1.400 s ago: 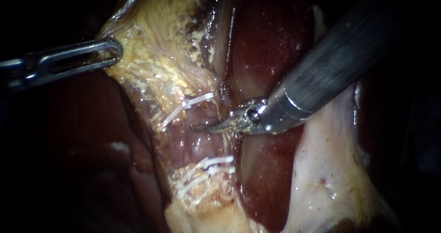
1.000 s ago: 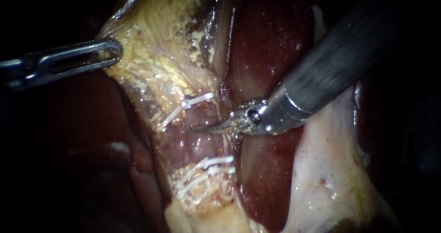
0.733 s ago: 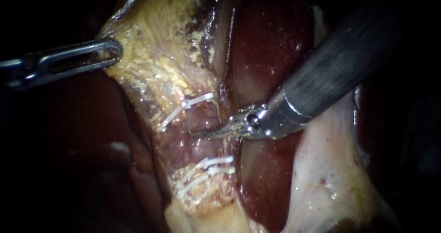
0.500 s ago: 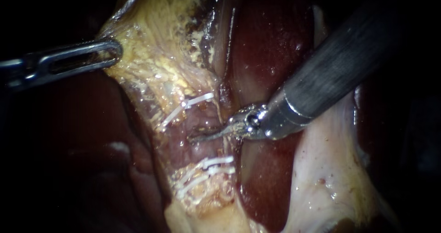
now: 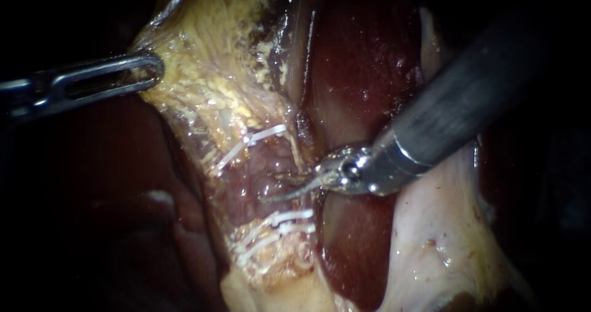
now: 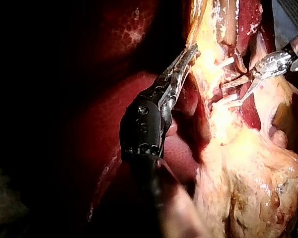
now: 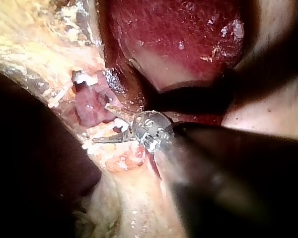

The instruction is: Go back from the cut right tube

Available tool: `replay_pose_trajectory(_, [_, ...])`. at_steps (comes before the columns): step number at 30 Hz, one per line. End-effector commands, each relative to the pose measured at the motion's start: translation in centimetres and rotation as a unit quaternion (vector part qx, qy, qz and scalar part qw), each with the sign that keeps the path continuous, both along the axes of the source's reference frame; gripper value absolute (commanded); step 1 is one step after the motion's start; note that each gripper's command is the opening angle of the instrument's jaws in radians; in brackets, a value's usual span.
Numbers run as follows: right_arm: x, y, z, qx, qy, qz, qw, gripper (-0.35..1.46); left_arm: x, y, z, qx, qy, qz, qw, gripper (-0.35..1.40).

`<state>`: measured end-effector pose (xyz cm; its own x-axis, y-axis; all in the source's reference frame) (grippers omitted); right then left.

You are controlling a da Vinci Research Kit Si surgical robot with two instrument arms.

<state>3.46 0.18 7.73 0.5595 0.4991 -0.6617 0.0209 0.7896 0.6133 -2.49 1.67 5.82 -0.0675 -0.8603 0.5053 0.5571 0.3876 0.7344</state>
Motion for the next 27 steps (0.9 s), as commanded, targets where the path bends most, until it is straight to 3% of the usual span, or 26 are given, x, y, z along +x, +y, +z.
replay_pose_trajectory(1, [-0.05,0.01,-0.02,-0.021,0.004,-0.005,0.9998,1.43,0.0,0.0,0.0,0.0,0.0,0.0,1.0,-0.35])
replay_pose_trajectory(6, [-0.35,0.11,-0.13,-0.069,0.021,-0.019,0.9972,1.43,0.0,0.0,0.0,0.0,0.0,0.0,1.0,-0.35])
replay_pose_trajectory(18, [-0.83,0.55,-0.72,-0.131,0.031,0.002,0.9909,1.43,0.0,0.01,0.01,0.0,0.001,-0.001,1.0,-0.35])
replay_pose_trajectory(24, [-0.94,0.63,-0.9,-0.138,0.036,0.006,0.9897,1.43,-0.01,0.01,0.05,-0.001,0.001,-0.001,1.0,-0.35])
replay_pose_trajectory(27, [-0.95,0.62,-0.89,-0.141,0.035,0.006,0.9893,1.43,-0.06,0.0,0.18,-0.003,0.002,-0.002,1.0,-0.35])
